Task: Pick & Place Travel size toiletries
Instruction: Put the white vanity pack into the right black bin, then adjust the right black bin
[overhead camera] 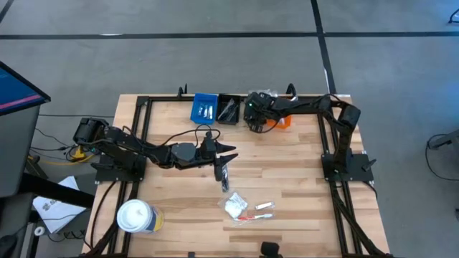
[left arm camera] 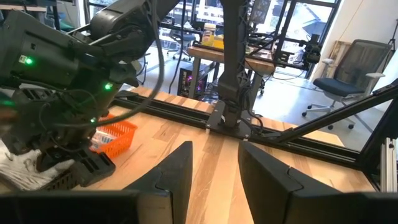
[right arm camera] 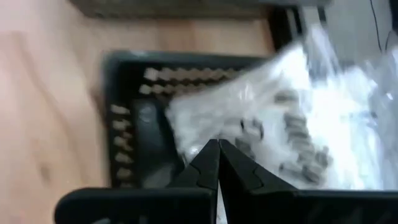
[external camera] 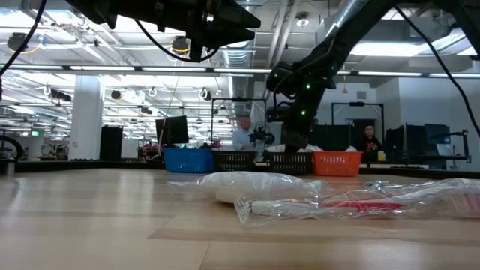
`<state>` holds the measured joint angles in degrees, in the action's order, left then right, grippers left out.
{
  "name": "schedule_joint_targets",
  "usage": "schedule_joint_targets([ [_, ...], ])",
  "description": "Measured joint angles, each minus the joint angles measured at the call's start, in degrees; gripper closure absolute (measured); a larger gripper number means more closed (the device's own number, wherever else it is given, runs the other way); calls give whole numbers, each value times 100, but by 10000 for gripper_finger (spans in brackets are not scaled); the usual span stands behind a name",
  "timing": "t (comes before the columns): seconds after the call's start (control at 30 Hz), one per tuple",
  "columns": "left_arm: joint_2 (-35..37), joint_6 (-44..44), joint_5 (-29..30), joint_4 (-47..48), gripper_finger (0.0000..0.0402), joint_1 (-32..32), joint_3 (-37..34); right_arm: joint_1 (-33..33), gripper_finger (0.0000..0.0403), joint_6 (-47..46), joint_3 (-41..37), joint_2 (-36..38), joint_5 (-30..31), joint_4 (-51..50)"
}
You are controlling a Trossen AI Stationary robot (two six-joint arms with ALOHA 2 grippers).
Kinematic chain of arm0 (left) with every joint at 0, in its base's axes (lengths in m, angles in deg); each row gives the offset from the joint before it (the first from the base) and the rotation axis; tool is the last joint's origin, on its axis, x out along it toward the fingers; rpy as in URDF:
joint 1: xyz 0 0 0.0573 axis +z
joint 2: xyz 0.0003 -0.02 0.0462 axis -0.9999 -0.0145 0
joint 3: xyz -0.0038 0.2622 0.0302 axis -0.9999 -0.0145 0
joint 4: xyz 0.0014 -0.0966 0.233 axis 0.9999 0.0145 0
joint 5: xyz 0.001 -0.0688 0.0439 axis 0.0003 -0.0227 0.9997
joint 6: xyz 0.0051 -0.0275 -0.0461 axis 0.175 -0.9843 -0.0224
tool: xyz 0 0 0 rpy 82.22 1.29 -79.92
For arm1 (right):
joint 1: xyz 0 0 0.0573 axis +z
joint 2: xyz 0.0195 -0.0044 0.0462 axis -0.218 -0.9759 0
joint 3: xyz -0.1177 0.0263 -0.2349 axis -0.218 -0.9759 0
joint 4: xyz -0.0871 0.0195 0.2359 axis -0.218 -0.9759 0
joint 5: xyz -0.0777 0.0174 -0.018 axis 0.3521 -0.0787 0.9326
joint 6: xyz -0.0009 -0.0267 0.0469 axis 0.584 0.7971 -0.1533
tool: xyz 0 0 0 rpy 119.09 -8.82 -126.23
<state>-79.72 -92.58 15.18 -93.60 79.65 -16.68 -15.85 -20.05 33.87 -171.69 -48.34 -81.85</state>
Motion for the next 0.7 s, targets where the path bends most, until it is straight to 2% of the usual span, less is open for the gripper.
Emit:
schedule_joint_targets([
  [0.37, 0, 0, -10, 0, 280, 0, 0, 219, 403, 144, -6, 72, -78, 168],
  [0.7, 0, 0, -22, 4, 280, 0, 0, 125, 391, 90, -1, 1082, -1729, 49],
])
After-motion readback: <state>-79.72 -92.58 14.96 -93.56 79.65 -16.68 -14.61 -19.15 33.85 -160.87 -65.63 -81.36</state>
